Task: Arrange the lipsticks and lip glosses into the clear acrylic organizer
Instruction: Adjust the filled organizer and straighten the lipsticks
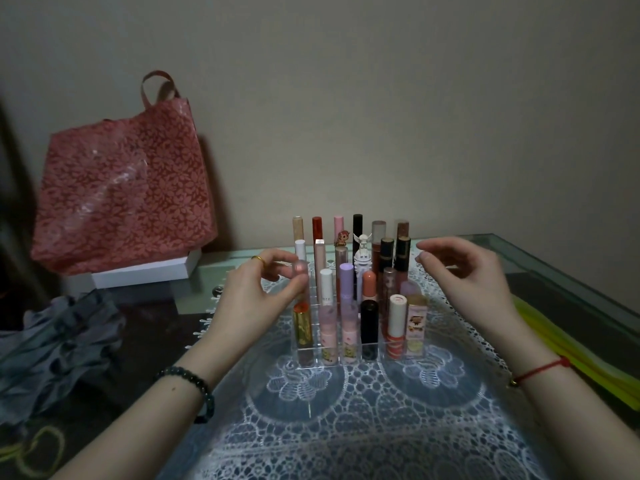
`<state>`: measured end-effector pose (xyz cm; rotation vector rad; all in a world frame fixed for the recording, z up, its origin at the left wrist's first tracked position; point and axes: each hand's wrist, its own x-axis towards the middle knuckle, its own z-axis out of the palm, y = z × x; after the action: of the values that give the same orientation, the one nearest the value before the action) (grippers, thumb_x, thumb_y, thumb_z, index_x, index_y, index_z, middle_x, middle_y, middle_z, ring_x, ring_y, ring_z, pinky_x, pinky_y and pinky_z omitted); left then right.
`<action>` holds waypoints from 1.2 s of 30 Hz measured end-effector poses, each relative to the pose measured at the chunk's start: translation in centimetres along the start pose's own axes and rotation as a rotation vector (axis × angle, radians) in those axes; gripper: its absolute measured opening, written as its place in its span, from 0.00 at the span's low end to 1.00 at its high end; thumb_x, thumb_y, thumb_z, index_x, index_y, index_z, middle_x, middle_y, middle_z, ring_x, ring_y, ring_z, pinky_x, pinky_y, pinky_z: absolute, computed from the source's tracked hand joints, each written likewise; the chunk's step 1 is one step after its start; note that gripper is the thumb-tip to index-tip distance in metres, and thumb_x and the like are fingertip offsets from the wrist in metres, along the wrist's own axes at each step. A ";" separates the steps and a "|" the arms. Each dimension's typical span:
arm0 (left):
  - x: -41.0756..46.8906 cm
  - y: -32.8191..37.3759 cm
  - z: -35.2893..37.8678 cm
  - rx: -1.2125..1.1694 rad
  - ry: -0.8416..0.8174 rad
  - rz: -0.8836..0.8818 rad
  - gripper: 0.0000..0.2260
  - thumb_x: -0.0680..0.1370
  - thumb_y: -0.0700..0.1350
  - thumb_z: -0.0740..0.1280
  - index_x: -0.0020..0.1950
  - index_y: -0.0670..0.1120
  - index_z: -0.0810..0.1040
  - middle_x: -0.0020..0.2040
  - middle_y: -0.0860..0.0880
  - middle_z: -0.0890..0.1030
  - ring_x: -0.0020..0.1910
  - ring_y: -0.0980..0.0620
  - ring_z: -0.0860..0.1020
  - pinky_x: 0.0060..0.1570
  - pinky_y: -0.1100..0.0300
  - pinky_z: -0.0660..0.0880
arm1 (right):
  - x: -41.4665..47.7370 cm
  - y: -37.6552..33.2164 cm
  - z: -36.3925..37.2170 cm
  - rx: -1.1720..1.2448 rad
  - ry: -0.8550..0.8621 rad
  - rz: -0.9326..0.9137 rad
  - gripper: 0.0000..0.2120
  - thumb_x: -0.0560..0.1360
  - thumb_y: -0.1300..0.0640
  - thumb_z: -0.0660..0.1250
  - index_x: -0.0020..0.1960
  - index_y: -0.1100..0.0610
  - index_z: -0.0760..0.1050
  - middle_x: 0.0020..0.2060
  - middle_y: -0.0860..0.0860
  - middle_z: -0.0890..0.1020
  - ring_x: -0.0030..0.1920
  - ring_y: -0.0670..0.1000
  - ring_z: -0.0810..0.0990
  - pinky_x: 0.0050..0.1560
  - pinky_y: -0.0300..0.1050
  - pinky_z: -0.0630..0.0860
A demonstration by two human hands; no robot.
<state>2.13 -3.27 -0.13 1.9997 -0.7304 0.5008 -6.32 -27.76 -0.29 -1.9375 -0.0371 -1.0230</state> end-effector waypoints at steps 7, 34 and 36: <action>-2.0 -1.0 0.5 -0.129 0.071 -0.086 0.25 0.65 0.66 0.62 0.59 0.60 0.69 0.52 0.60 0.76 0.49 0.63 0.75 0.47 0.63 0.72 | 3.4 -3.2 1.3 -0.267 -0.137 -0.174 0.08 0.70 0.57 0.69 0.49 0.49 0.79 0.37 0.39 0.78 0.39 0.39 0.75 0.40 0.32 0.69; -4.8 -2.3 2.2 0.002 -0.271 -0.197 0.34 0.58 0.74 0.58 0.59 0.76 0.44 0.57 0.65 0.63 0.57 0.62 0.65 0.58 0.61 0.60 | 6.4 -4.1 2.7 -0.501 -0.424 -0.163 0.08 0.71 0.53 0.68 0.49 0.52 0.80 0.42 0.44 0.79 0.33 0.33 0.70 0.34 0.25 0.64; -4.9 -2.3 2.2 0.004 -0.271 -0.190 0.33 0.58 0.74 0.58 0.56 0.80 0.43 0.55 0.69 0.62 0.56 0.63 0.65 0.58 0.61 0.61 | 6.2 -4.2 2.0 -0.443 -0.367 -0.143 0.07 0.71 0.54 0.68 0.49 0.52 0.80 0.42 0.46 0.81 0.35 0.40 0.73 0.35 0.30 0.66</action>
<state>0.18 -2.80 -5.62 2.1388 -0.6923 0.1206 -2.64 -26.05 6.35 -2.5416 -0.1706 -0.7971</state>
